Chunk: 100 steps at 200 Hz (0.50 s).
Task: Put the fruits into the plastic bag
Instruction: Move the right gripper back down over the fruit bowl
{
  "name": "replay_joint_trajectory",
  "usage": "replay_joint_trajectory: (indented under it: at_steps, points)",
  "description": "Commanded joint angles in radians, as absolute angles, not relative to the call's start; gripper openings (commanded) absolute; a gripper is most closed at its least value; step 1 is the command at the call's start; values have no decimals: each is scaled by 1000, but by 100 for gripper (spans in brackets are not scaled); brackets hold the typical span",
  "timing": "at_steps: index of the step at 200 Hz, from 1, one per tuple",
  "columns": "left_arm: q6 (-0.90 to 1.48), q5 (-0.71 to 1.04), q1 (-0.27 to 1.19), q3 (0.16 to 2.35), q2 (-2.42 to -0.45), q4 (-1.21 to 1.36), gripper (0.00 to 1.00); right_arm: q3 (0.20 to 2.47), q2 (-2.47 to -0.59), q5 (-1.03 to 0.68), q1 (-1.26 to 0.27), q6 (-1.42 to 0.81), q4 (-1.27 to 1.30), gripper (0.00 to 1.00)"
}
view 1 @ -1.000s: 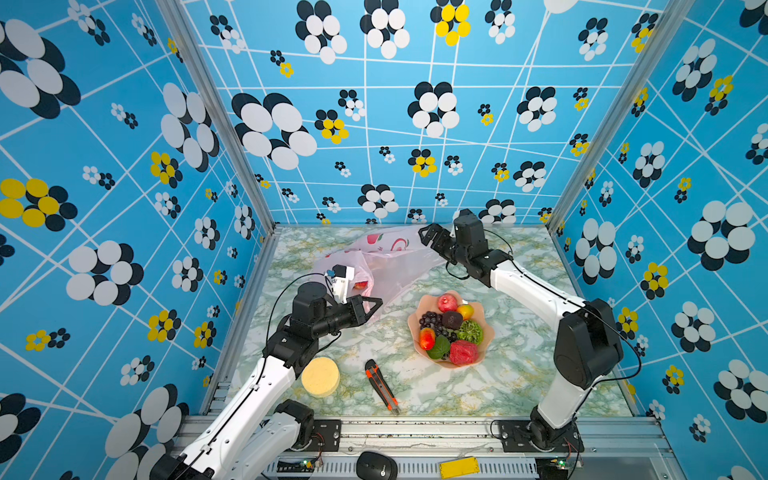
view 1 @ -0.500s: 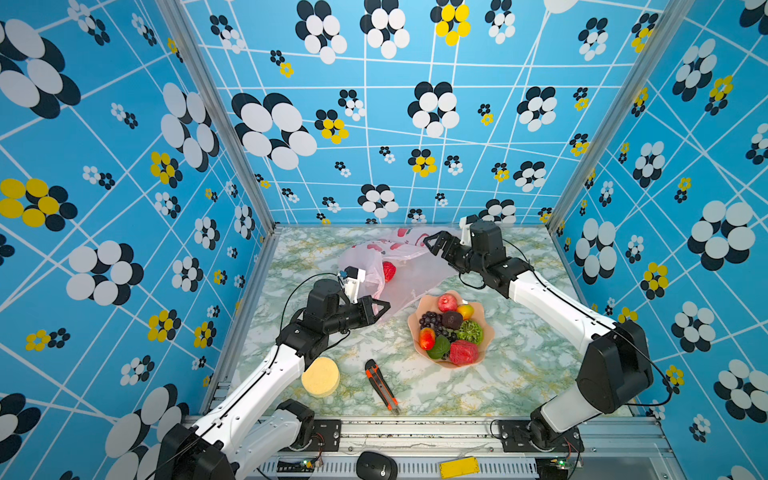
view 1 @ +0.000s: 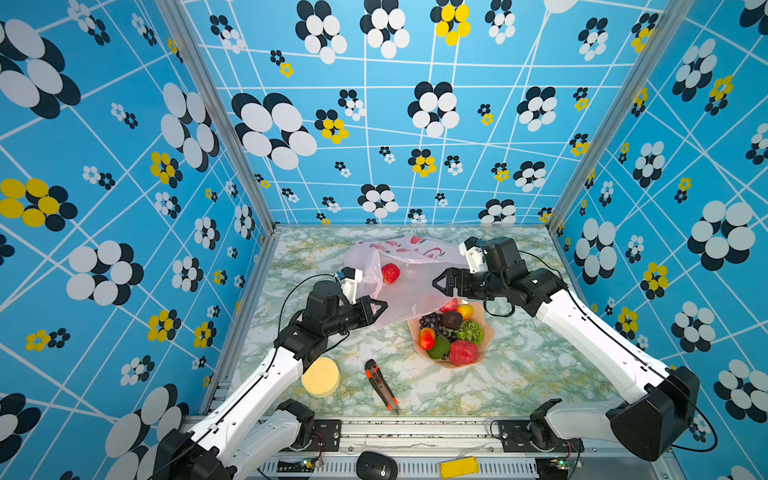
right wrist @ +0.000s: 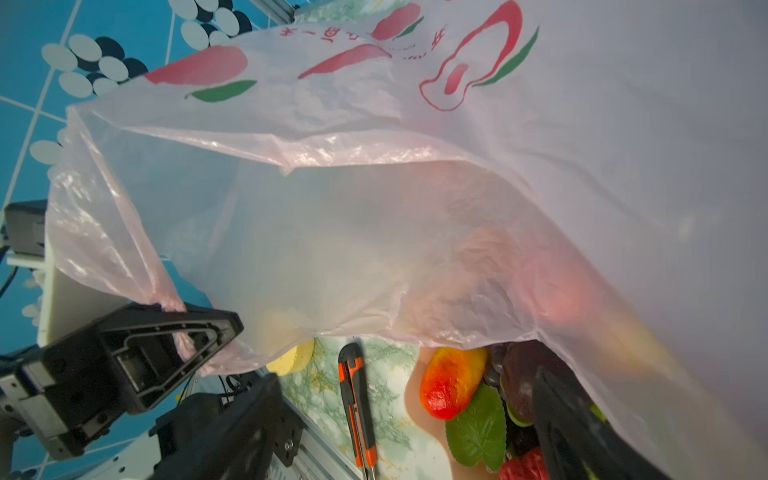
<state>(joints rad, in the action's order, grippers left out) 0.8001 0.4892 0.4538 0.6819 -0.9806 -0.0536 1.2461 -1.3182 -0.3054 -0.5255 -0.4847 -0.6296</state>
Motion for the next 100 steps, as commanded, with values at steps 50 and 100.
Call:
replay_joint_trajectory:
  at_steps: [50,100]
  points:
    - [801,453,505,695,-1014,-11,0,1236,-1252,-242,-596,-366,-816,93]
    - [808,448,528,701,-1053,22,0,993,-1116,-509,-600,-527,-283,92]
